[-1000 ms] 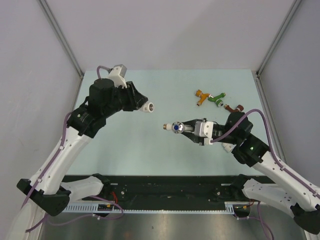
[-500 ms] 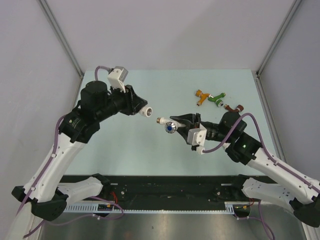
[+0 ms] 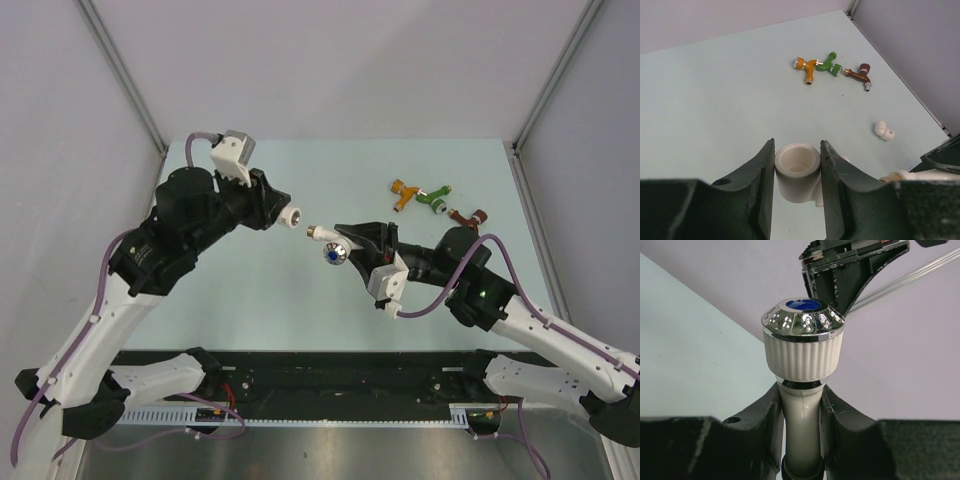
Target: Install the water faucets
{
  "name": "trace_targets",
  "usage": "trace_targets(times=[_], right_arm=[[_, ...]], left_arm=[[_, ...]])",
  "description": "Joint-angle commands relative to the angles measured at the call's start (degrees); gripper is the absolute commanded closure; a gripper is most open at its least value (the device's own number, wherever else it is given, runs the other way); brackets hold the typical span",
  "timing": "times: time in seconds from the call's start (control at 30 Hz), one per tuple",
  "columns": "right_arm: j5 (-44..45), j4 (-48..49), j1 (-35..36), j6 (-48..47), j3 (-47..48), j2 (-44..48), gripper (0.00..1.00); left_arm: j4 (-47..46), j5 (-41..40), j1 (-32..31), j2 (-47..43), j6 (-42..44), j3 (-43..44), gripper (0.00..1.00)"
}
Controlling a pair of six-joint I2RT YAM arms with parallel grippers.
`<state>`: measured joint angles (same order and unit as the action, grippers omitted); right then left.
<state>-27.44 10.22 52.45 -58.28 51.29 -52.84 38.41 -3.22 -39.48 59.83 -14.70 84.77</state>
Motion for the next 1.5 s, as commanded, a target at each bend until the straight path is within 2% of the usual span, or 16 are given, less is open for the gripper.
trace_targets(times=[0.0, 0.37, 1.0, 1.47], right_arm=[[1.5, 6.9, 0.5, -1.2, 2.9, -0.2, 1.0], [1.2, 11.9, 0.4, -1.5, 2.9, -3.1, 1.0], [0.3, 15.9, 0.6, -5.9, 2.9, -5.1, 1.0], [-1.0, 12.1, 0.2, -6.8, 4.3, -6.0, 1.0]], left_arm=[[-0.8, -7.1, -1.8, -1.8, 1.3, 2.9, 1.0], [-1.9, -15.8, -7.7, -2.4, 1.3, 3.7, 1.0], [2.5, -17.6, -11.2, 0.8, 0.6, 7.7, 1.0], [4.0, -18.3, -11.8, 2.0, -0.4, 10.1, 1.0]])
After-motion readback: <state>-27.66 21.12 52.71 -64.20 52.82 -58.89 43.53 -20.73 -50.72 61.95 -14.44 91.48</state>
